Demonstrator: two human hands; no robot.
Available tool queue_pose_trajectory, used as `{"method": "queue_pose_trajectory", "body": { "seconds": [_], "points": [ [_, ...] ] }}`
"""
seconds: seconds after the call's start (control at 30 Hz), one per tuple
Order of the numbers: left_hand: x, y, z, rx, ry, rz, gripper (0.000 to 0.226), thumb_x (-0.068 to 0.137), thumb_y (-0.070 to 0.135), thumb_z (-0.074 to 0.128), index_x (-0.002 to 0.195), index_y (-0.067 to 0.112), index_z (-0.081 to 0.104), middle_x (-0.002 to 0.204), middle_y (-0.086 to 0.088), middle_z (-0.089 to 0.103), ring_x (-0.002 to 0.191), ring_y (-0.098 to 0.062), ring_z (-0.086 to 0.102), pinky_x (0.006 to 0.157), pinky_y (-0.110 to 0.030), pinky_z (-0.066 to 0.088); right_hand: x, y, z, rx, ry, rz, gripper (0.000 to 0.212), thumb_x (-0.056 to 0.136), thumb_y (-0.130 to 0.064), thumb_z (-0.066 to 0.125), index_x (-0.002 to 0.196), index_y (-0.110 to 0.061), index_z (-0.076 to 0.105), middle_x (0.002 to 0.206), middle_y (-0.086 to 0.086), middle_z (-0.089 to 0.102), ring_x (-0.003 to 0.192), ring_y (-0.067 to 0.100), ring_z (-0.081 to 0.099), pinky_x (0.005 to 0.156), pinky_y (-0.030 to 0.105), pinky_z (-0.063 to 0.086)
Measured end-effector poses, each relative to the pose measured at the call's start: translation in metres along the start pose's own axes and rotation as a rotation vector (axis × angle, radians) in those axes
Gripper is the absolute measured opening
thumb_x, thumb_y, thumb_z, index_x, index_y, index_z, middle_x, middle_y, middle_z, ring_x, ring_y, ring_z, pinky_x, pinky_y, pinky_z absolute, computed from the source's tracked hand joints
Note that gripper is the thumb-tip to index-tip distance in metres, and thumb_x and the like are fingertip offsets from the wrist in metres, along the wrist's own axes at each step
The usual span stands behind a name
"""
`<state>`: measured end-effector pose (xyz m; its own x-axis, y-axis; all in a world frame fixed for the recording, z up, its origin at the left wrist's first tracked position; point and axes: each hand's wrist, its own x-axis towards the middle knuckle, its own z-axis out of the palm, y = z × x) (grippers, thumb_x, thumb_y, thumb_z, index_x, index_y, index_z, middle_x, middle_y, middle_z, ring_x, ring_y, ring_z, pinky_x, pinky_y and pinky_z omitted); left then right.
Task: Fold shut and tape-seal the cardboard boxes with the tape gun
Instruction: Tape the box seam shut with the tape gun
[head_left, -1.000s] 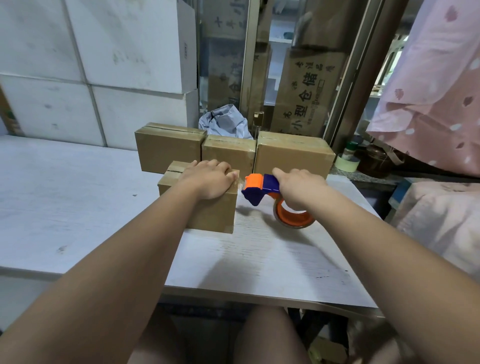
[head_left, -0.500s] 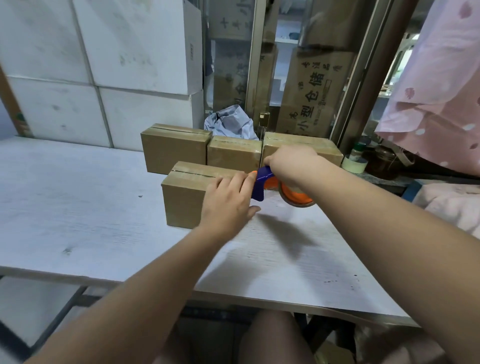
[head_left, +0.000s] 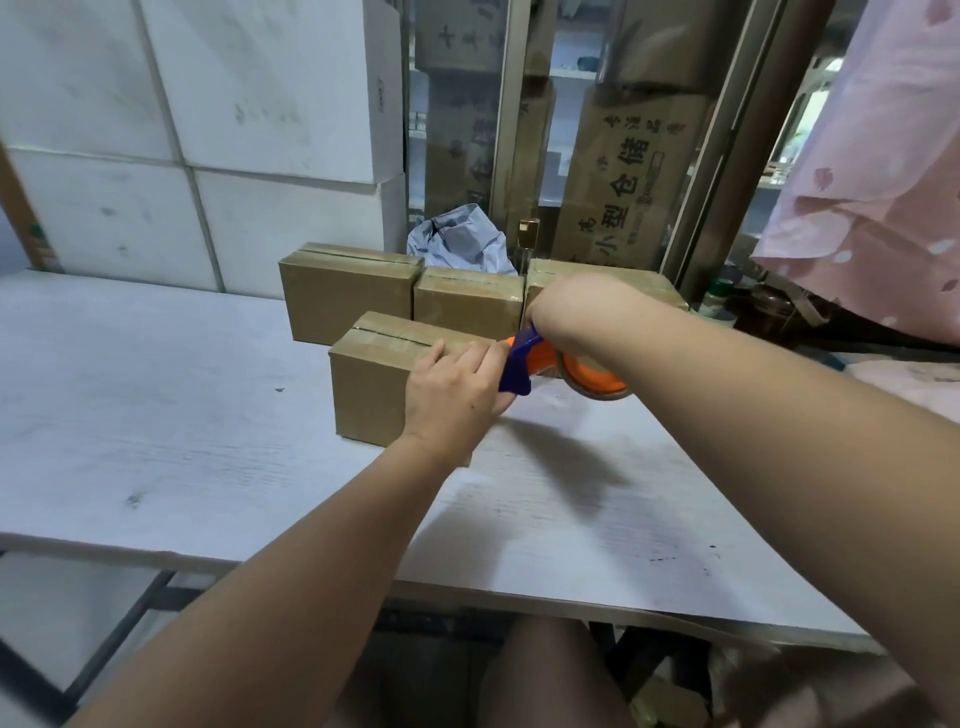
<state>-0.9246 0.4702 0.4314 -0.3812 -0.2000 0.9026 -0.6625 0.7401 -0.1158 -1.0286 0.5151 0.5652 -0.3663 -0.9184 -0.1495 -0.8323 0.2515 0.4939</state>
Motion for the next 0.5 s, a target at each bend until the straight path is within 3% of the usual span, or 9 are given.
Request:
{"method": "queue_pose_trajectory", "body": {
  "seconds": [0.1, 0.3, 0.4, 0.5],
  "points": [
    [0.002, -0.001, 0.0, -0.013, -0.04, -0.01, 0.027, 0.083, 0.035, 0.05, 0.085, 0.015, 0.068, 0.069, 0.004, 0.065, 0.056, -0.017, 0.059, 0.071, -0.029, 0.052, 0.004, -0.002, -0.004, 0.005, -0.026, 0.034, 0.036, 0.091, -0.023, 0.057, 0.126, -0.011, 0.053, 0.108, 0.013, 0.052, 0.113, 0.037, 0.052, 0.1, 0.051, 0.043],
    [0.009, 0.001, -0.009, 0.013, -0.096, -0.017, 0.029, 0.074, 0.047, 0.061, 0.071, 0.019, 0.065, 0.058, 0.007, 0.058, 0.049, -0.015, 0.055, 0.058, -0.022, 0.044, 0.0, -0.004, -0.015, -0.078, -0.014, 0.032, 0.036, 0.092, -0.022, 0.059, 0.126, -0.012, 0.052, 0.1, 0.011, 0.045, 0.094, 0.03, 0.044, 0.102, 0.045, 0.044],
    [0.005, 0.001, -0.009, -0.006, -0.096, 0.026, 0.036, 0.074, 0.051, 0.055, 0.067, 0.015, 0.056, 0.061, 0.002, 0.056, 0.054, -0.018, 0.056, 0.065, -0.027, 0.048, 0.002, -0.009, -0.014, -0.055, -0.006, 0.024, 0.039, 0.095, -0.026, 0.055, 0.131, -0.013, 0.048, 0.094, 0.01, 0.044, 0.094, 0.026, 0.041, 0.103, 0.04, 0.043],
    [0.004, -0.001, -0.007, -0.01, -0.095, 0.029, 0.033, 0.075, 0.047, 0.053, 0.071, 0.015, 0.059, 0.063, 0.001, 0.056, 0.054, -0.018, 0.055, 0.063, -0.027, 0.047, 0.006, -0.005, -0.012, -0.018, -0.045, -0.06, 0.036, 0.097, -0.025, 0.052, 0.13, -0.01, 0.05, 0.1, 0.008, 0.046, 0.09, 0.023, 0.043, 0.087, 0.033, 0.045]
  ]
}}
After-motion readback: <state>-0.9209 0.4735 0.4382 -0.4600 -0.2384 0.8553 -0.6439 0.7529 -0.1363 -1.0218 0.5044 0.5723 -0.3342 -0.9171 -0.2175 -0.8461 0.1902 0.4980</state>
